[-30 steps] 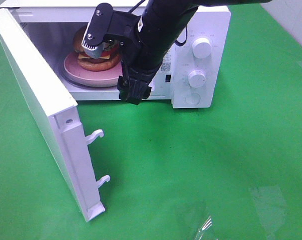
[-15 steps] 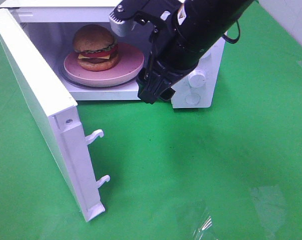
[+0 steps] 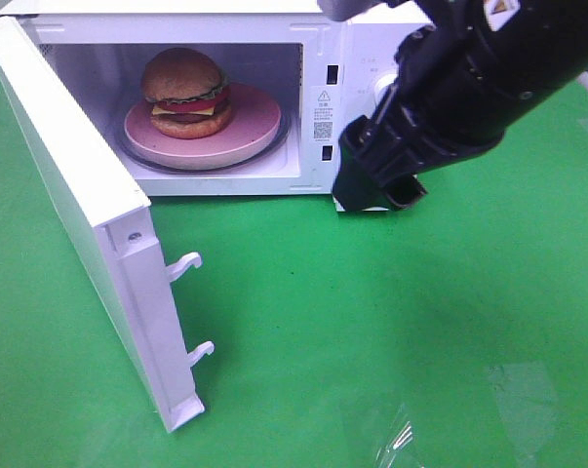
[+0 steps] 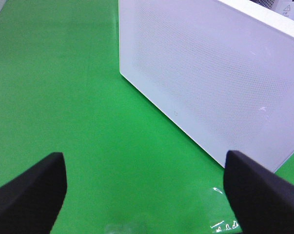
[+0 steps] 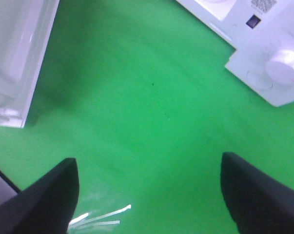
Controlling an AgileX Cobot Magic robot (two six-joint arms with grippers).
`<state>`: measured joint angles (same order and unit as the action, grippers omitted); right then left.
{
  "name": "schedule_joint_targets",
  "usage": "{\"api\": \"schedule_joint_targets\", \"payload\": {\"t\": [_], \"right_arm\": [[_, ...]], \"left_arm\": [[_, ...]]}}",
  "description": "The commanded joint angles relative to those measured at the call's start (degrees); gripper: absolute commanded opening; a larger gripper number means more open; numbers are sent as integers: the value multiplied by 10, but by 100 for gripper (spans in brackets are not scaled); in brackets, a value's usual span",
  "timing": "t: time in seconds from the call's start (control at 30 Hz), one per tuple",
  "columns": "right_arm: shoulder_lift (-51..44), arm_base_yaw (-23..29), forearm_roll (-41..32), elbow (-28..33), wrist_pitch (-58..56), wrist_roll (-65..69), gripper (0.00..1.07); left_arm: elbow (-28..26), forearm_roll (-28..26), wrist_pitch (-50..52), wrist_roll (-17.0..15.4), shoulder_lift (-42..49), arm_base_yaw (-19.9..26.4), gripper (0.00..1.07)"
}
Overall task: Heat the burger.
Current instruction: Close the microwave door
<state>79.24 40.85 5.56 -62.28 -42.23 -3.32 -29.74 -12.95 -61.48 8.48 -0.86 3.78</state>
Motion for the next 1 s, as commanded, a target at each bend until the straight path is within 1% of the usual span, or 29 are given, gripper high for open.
{"api": "schedule_joint_targets", "payload": {"t": [0.03,0.2,0.23,0.27,0.33,0.37,0.4,0.43,0.47,0.53,0.57,0.6,0.7,0.73,0.77,0.8,0.83,0.9,0.93,0.97,1.0], "right_arm": [[-56,1,-11,32,-64,7,76],[-97,1,-24,61,-103,7,76],[-121,1,-25,78,-115,7,76],[-121,1,-25,78,-115,7,76],[-154,1,-25,109,-127,7,76],[-154,1,-25,109,-127,7,76],[-176,1,-26,128,-132,10,76],[-176,1,-26,128,-132,10,76],[-202,1,-26,147,-137,16,76],[-212,1,-28,153,-139,18,76],[-239,1,-28,167,-144,28,76],[-239,1,-28,167,-144,28,76],[-282,1,-28,186,-156,42,76],[-282,1,-28,186,-156,42,76],[-308,1,-28,197,-157,52,76],[-308,1,-28,197,-157,52,76],[-339,1,-28,207,-158,60,76],[-352,1,-28,214,-158,62,76],[-384,-1,-27,227,-155,69,76],[-384,-1,-27,227,-155,69,76],[-422,-21,-29,248,-155,76,76]], "left_arm": [[2,-1,0,1,1,1,80],[2,-1,0,1,1,1,80],[2,-1,0,1,1,1,80],[2,-1,0,1,1,1,80],[2,-1,0,1,1,1,80],[2,-1,0,1,1,1,80],[2,-1,0,1,1,1,80],[2,-1,0,1,1,1,80],[2,-1,0,1,1,1,80],[2,-1,0,1,1,1,80],[2,-1,0,1,1,1,80],[2,-1,0,1,1,1,80],[2,-1,0,1,1,1,80],[2,-1,0,1,1,1,80],[2,-1,0,1,1,1,80],[2,-1,0,1,1,1,80],[2,-1,0,1,1,1,80],[2,-1,0,1,1,1,80],[2,-1,0,1,1,1,80],[2,-1,0,1,1,1,80],[2,-1,0,1,1,1,80]]}}
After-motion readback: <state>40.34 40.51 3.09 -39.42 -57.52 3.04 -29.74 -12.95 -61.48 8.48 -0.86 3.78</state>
